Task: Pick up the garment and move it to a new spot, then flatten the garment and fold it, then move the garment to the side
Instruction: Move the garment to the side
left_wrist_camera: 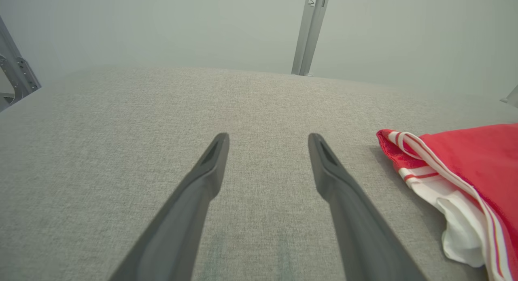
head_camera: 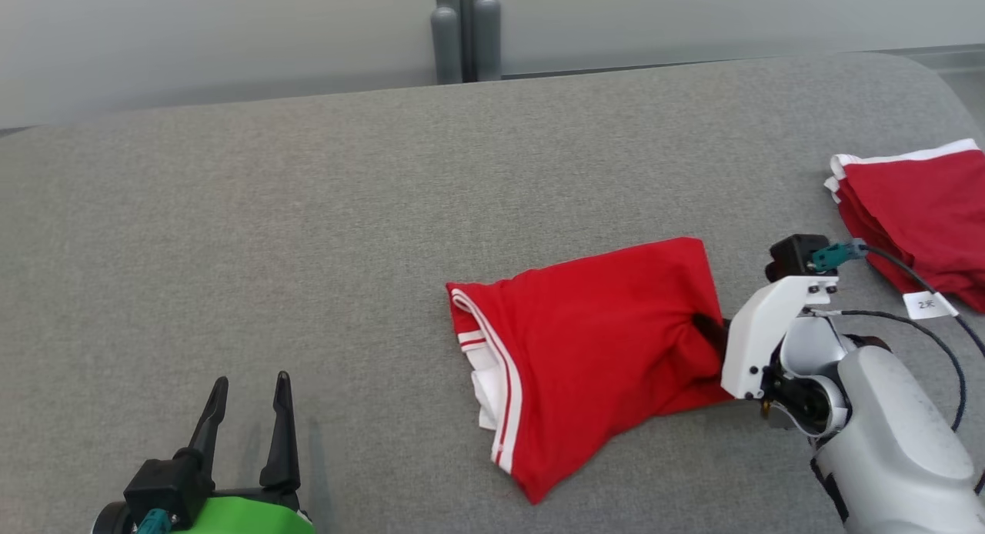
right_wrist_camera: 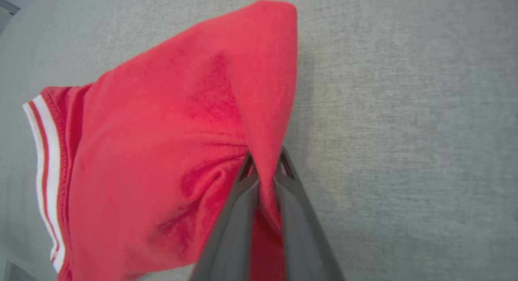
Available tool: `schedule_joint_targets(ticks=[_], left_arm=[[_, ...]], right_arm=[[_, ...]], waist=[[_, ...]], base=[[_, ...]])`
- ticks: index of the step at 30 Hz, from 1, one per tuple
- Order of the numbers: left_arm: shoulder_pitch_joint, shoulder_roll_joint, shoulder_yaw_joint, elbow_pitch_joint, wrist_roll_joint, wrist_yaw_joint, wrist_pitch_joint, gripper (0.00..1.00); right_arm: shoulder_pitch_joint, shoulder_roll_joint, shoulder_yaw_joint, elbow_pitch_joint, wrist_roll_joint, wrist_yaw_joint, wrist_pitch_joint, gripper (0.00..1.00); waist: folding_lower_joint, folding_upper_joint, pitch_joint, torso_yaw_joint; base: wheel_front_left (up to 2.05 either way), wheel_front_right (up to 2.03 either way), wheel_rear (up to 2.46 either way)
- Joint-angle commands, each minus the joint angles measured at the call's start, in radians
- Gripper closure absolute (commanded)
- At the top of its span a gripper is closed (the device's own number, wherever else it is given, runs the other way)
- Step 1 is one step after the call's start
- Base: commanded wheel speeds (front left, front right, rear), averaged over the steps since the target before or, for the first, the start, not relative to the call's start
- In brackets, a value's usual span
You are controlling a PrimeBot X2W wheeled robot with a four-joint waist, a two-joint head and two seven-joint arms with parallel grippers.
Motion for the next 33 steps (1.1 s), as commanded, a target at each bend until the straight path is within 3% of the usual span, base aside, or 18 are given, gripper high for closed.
schedule_joint_targets(ticks=[1, 11, 23, 33], left_arm=[[-0.013, 0.001, 0.002, -0.007, 0.004, 0.000, -0.003, 0.00], [-0.052, 0.002, -0.016, -0.020, -0.001, 0.000, -0.003, 0.00], [-0.085, 0.002, -0.012, -0.016, -0.009, 0.000, -0.003, 0.00], [-0.086, 0.002, -0.015, -0.003, -0.012, 0.000, -0.003, 0.00]], right_arm=[[0.005, -0.019, -0.015, -0.008, 0.006, -0.001, -0.004, 1.00], [-0.089, -0.138, -0.062, -0.088, -0.056, -0.001, -0.025, 1.00], [-0.235, -0.226, -0.070, -0.247, -0.056, -0.001, 0.116, 1.00], [-0.292, -0.258, -0.169, -0.275, -0.061, -0.001, 0.185, 1.00]], waist=[[0.0000, 0.0000, 0.005, -0.067], [0.0000, 0.0000, 0.073, -0.180], [0.0000, 0.0000, 0.113, -0.186], [0.0000, 0.0000, 0.118, -0.168]], base=[[0.00, 0.00, 0.00], [0.00, 0.00, 0.00], [0.00, 0.00, 0.00], [0.00, 0.00, 0.00]])
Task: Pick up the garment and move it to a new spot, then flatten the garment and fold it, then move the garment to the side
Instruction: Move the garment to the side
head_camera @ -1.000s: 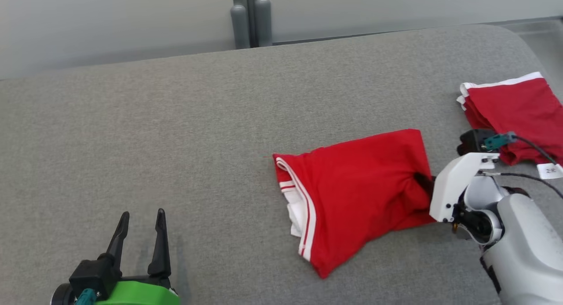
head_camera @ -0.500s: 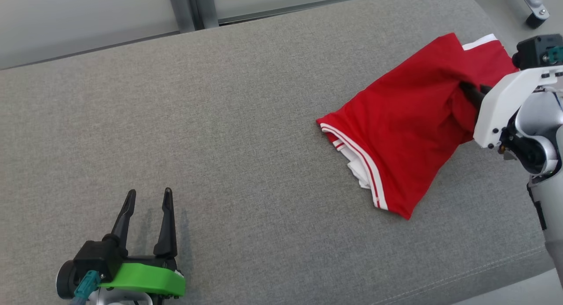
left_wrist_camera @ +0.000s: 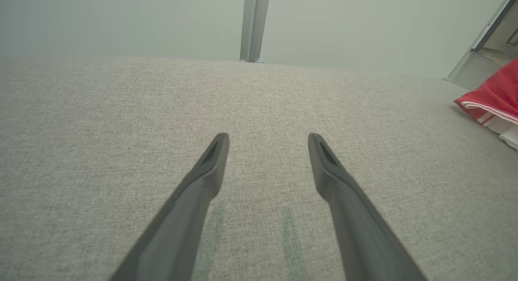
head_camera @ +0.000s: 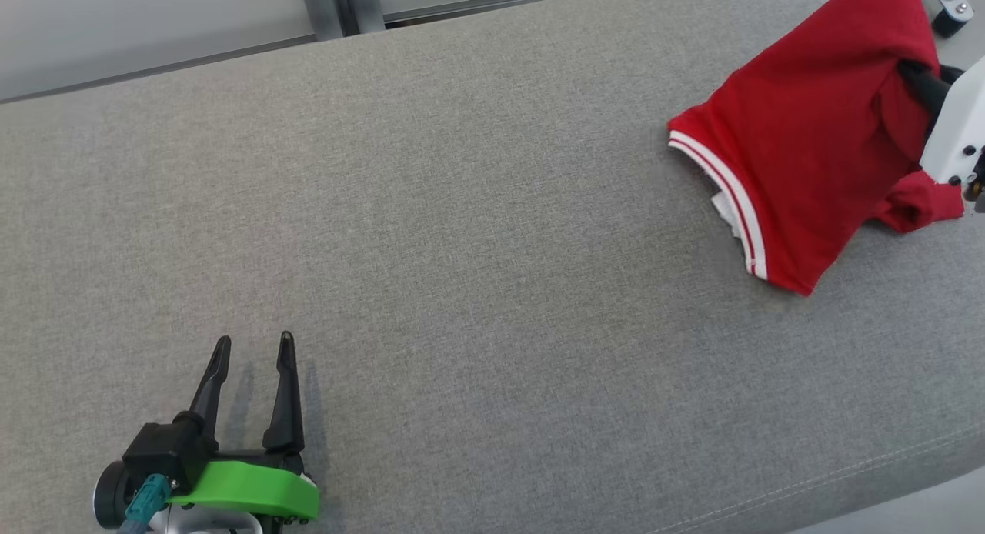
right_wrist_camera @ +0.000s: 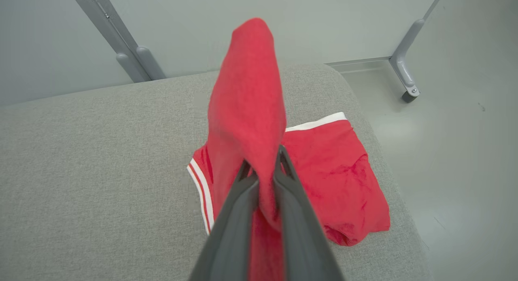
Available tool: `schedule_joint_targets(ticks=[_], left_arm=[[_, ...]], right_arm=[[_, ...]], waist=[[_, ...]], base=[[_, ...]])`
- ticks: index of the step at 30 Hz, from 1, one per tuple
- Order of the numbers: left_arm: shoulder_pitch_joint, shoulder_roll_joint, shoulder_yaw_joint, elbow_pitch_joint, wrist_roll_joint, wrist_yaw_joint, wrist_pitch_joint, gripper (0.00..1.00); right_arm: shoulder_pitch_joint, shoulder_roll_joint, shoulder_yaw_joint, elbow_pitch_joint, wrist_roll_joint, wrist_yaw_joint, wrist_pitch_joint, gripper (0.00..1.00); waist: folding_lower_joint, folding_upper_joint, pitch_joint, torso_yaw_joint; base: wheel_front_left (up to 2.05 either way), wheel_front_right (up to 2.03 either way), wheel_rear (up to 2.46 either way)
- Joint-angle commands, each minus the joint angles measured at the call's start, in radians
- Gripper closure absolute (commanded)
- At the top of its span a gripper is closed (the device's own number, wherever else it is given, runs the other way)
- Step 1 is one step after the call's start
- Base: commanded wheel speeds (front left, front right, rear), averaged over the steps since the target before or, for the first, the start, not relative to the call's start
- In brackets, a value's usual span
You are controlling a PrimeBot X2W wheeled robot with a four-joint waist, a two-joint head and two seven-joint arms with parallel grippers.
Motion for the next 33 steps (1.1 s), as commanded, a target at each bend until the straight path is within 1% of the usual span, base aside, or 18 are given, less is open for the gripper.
schedule_joint_targets(ticks=[1, 8, 12, 17, 22, 24, 25, 26, 29, 31, 33], left_arm=[[-0.016, 0.003, 0.001, 0.001, 0.001, 0.000, -0.003, 0.00], [-0.031, 0.003, -0.005, 0.005, 0.016, 0.000, -0.003, 0.00], [-0.047, 0.008, -0.017, 0.007, 0.024, 0.000, -0.003, 0.00], [-0.066, 0.018, -0.033, 0.018, 0.028, 0.000, -0.003, 0.00], [-0.067, 0.021, -0.031, 0.024, 0.031, 0.000, -0.003, 0.00], [-0.064, 0.020, -0.027, 0.025, 0.029, 0.000, -0.003, 0.00], [-0.062, 0.020, -0.024, 0.025, 0.028, 0.000, -0.003, 0.00], [-0.062, 0.020, -0.024, 0.025, 0.028, 0.000, -0.003, 0.00], [-0.053, 0.017, -0.017, 0.022, 0.024, 0.000, -0.003, 0.00], [-0.047, 0.015, -0.015, 0.020, 0.024, 0.000, -0.003, 0.00], [-0.041, 0.014, -0.011, 0.019, 0.024, 0.000, -0.003, 0.00]], right_arm=[[-0.019, -0.003, -0.013, -0.001, -0.005, 0.000, 0.007, 1.00], [-0.045, -0.010, -0.067, 0.044, -0.056, 0.000, -0.004, 1.00], [-0.062, -0.022, -0.099, 0.095, -0.104, 0.000, -0.038, 1.00], [-0.081, -0.042, -0.145, 0.183, -0.200, 0.000, -0.169, 1.00], [-0.058, -0.031, -0.209, 0.307, -0.293, 0.000, -0.267, 1.00], [-0.046, -0.040, -0.243, 0.345, -0.341, 0.000, -0.326, 0.40], [-0.039, -0.039, -0.267, 0.370, -0.367, 0.000, -0.354, 0.00], [-0.039, -0.039, -0.267, 0.370, -0.367, 0.000, -0.354, 0.00], [-0.022, -0.024, -0.339, 0.432, -0.451, -0.001, -0.407, 0.00], [-0.021, -0.021, -0.374, 0.450, -0.507, -0.001, -0.451, 0.00], [-0.020, 0.000, -0.403, 0.458, -0.551, -0.001, -0.495, 0.00]], waist=[[0.0000, -0.0001, 0.001, 0.005], [0.0000, -0.0001, 0.014, 0.019], [0.0000, -0.0001, 0.035, 0.033], [0.0000, -0.0001, 0.062, 0.062], [0.0000, -0.0001, 0.075, 0.090], [0.0000, -0.0001, 0.073, 0.103], [0.0000, -0.0001, 0.071, 0.108], [0.0000, -0.0001, 0.071, 0.108], [0.0000, -0.0001, 0.062, 0.120], [0.0000, -0.0001, 0.057, 0.124], [0.0000, -0.0001, 0.051, 0.125]], base=[[0.00, 0.00, 0.00], [0.00, 0.00, 0.00], [0.00, 0.00, 0.00], [0.00, 0.00, 0.00], [0.00, 0.00, 0.00], [0.00, 0.00, 0.00], [0.00, 0.00, 0.00], [0.00, 0.00, 0.00], [0.00, 0.00, 0.00], [0.00, 0.00, 0.00], [0.00, 0.00, 0.00]])
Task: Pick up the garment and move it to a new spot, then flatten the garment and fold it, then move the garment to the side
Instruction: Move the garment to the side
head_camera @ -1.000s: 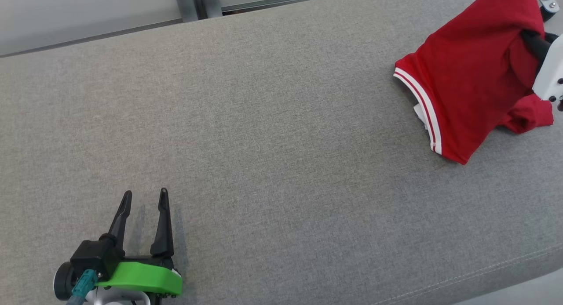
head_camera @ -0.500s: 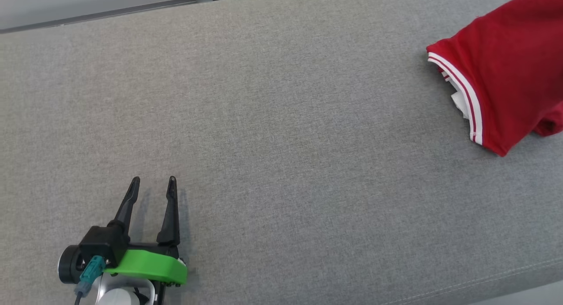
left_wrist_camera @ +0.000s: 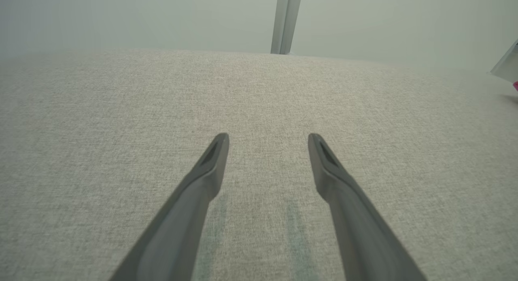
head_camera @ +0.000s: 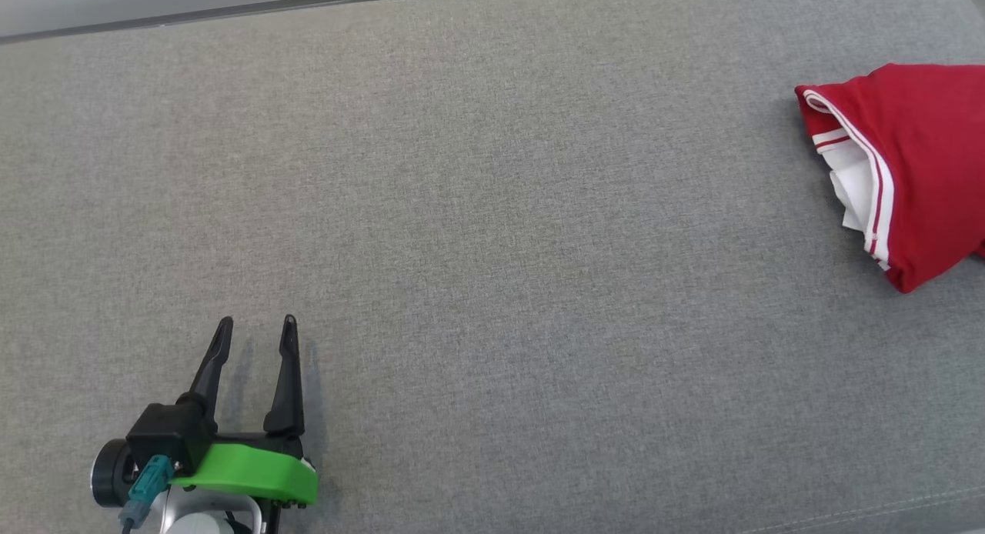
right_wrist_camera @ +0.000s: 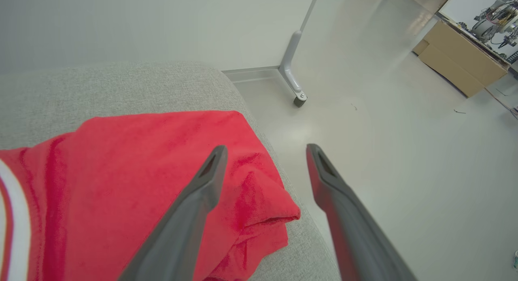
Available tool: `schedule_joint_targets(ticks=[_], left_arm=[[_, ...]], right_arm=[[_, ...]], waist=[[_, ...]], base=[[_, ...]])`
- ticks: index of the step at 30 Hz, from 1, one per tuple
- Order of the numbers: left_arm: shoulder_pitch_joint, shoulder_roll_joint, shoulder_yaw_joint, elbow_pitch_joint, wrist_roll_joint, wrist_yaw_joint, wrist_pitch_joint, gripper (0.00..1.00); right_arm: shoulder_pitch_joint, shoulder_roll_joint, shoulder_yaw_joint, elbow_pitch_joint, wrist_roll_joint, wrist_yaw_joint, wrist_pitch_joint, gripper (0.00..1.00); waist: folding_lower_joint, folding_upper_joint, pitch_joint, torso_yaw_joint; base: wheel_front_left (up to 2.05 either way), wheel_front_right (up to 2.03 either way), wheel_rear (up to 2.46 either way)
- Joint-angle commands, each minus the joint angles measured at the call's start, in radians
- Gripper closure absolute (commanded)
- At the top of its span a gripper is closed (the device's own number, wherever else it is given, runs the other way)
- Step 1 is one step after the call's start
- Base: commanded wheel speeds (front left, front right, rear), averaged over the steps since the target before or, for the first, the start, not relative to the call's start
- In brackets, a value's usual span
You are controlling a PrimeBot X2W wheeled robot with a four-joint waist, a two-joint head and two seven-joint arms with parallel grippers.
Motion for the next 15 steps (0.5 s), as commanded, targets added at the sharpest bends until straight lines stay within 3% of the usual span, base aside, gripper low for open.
schedule_joint_targets(ticks=[1, 7, 15], left_arm=[[0.010, 0.002, 0.006, -0.002, -0.003, 0.000, -0.003, 0.00], [0.045, -0.002, 0.021, -0.001, -0.012, 0.000, -0.003, 0.00], [0.093, -0.007, 0.036, -0.002, -0.023, 0.000, -0.003, 0.00]], right_arm=[[0.002, 0.013, -0.004, 0.002, -0.014, -0.001, -0.025, 0.00], [0.046, 0.070, 0.018, -0.031, -0.033, -0.001, -0.209, 0.00], [0.204, 0.108, 0.123, -0.147, 0.100, -0.001, -0.394, 0.00]], waist=[[-0.0001, 0.0000, -0.008, 0.001], [-0.0001, 0.0000, -0.066, -0.005], [-0.0001, 0.0000, -0.165, -0.004]], base=[[0.00, 0.00, 0.00], [0.00, 0.00, 0.00], [0.00, 0.00, 0.00]])
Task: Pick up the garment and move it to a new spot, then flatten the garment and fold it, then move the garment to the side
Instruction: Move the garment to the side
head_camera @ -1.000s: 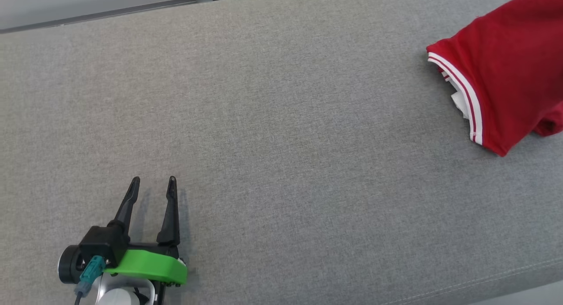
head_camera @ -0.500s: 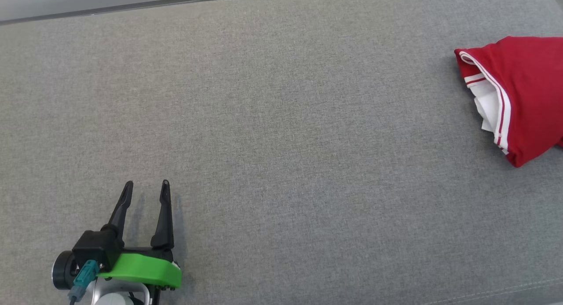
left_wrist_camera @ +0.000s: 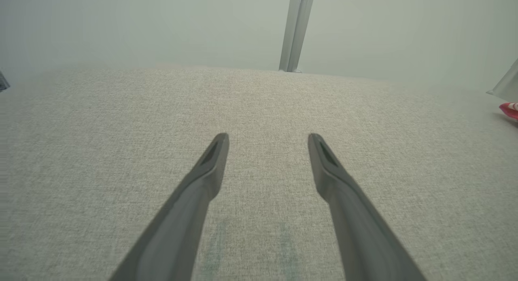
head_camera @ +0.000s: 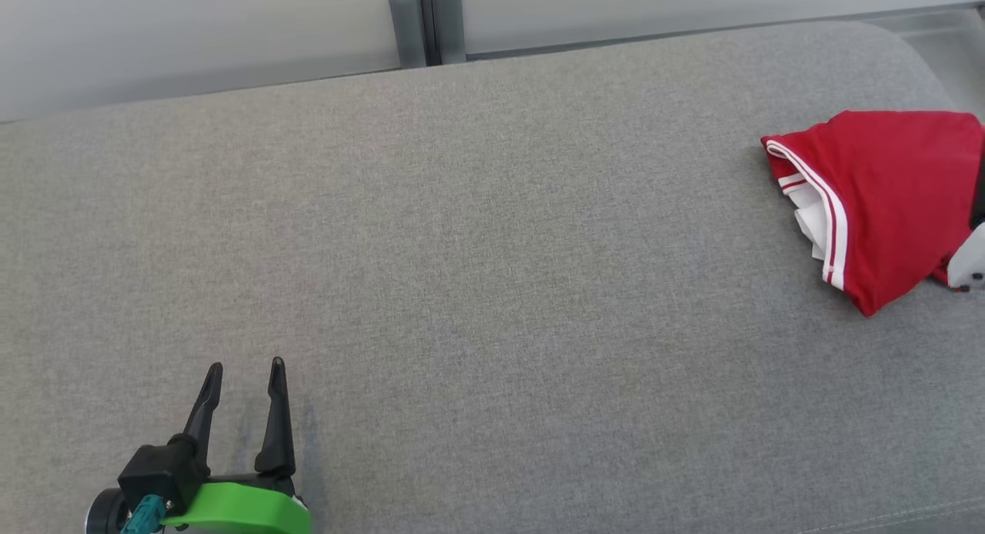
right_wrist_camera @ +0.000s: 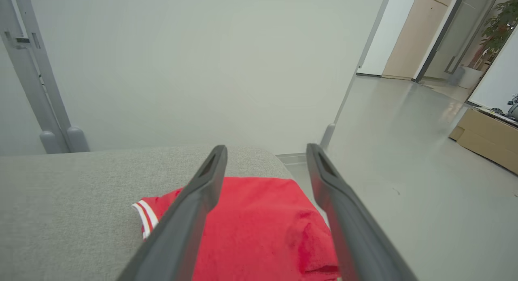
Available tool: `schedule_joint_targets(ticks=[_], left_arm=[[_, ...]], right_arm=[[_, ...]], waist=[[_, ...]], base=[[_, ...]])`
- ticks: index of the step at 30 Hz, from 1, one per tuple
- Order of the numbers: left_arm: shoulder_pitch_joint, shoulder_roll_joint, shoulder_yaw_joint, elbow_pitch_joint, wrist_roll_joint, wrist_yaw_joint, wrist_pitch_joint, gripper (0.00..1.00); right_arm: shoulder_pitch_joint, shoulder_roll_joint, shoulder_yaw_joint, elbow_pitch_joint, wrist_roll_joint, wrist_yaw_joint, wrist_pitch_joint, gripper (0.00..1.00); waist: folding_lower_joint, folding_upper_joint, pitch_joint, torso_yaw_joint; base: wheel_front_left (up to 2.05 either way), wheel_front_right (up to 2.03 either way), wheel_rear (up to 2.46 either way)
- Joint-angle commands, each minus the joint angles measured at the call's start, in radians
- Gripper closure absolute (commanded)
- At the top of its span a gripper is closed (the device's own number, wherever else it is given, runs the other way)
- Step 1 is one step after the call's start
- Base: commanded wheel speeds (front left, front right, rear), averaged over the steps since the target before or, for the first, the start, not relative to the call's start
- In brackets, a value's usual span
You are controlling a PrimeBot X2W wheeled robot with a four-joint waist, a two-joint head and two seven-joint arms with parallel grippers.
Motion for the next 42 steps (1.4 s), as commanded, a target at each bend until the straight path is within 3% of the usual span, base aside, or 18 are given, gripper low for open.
schedule_joint_targets(ticks=[1, 4, 10, 19, 29, 42], left_arm=[[0.011, 0.000, 0.005, 0.000, -0.006, 0.000, -0.003, 0.00], [0.021, -0.001, 0.017, -0.002, -0.009, 0.001, -0.002, 0.00], [0.035, -0.002, 0.024, 0.010, -0.012, 0.001, -0.003, 0.00], [0.026, -0.003, 0.036, 0.045, -0.014, 0.001, -0.002, 0.00], [0.005, -0.003, 0.042, 0.080, -0.015, 0.001, -0.002, 0.00], [0.002, -0.003, 0.029, 0.089, -0.037, 0.000, -0.002, 0.00]], right_arm=[[0.037, 0.001, 0.007, -0.019, 0.017, -0.001, -0.018, 0.00], [0.124, 0.009, 0.017, -0.065, 0.043, -0.001, -0.052, 0.00], [0.285, 0.091, 0.037, -0.145, 0.078, -0.001, -0.114, 0.00], [0.440, 0.206, 0.116, -0.247, -0.004, -0.001, -0.131, 0.00], [0.523, 0.242, 0.129, -0.289, -0.097, -0.001, -0.132, 0.00], [0.553, 0.249, 0.157, -0.306, -0.047, -0.001, -0.132, 0.00]], waist=[[0.0000, 0.0000, -0.039, 0.005], [0.0000, 0.0000, -0.064, 0.018], [0.0000, 0.0000, -0.106, 0.047], [0.0000, 0.0000, -0.136, 0.085], [0.0000, 0.0000, -0.149, 0.109], [0.0000, 0.0000, -0.160, 0.116]], base=[[0.00, 0.00, 0.00], [0.00, 0.00, 0.00], [0.00, 0.00, 0.00], [0.00, 0.00, 0.00], [0.00, 0.00, 0.00], [0.00, 0.00, 0.00]])
